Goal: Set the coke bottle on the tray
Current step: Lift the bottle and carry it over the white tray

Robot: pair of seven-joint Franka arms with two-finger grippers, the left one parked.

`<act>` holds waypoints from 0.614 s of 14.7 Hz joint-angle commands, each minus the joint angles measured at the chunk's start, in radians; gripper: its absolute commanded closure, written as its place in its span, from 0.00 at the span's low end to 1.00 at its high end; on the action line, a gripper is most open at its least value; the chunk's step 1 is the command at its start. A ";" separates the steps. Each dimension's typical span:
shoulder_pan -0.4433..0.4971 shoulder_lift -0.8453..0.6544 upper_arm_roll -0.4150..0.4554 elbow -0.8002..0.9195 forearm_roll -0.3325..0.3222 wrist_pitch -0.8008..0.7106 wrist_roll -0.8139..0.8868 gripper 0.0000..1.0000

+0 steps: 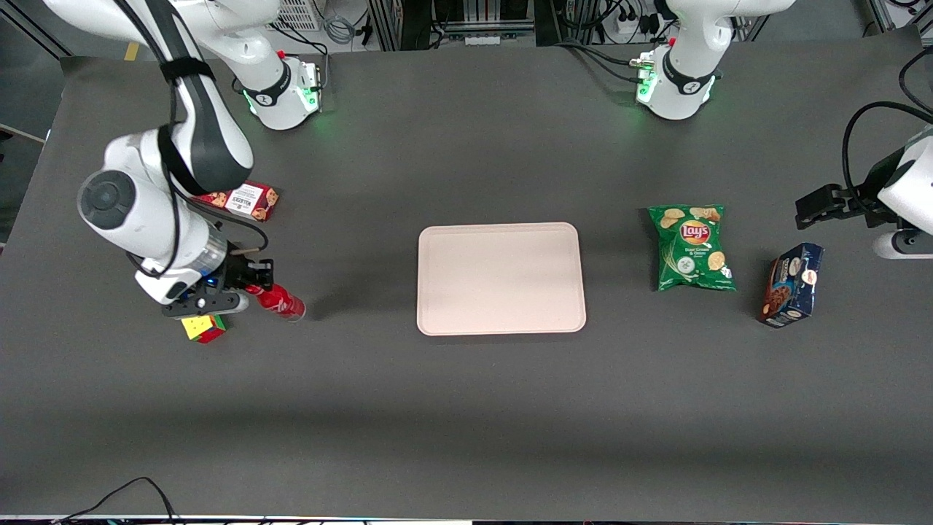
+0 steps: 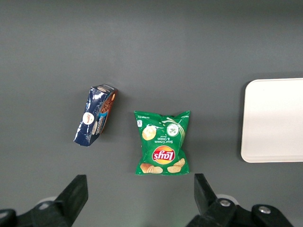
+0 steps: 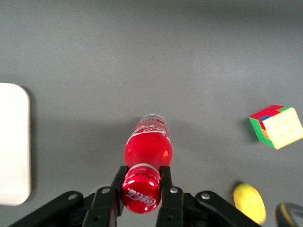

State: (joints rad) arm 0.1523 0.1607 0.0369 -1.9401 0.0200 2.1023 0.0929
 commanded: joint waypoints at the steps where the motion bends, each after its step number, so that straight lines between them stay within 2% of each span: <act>1: 0.004 -0.058 0.037 0.113 0.006 -0.163 0.027 1.00; 5: 0.006 -0.037 0.107 0.292 0.009 -0.318 0.164 1.00; 9: 0.035 0.066 0.185 0.490 0.012 -0.442 0.327 1.00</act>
State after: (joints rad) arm 0.1603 0.1202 0.1858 -1.6297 0.0225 1.7594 0.2958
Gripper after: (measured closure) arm 0.678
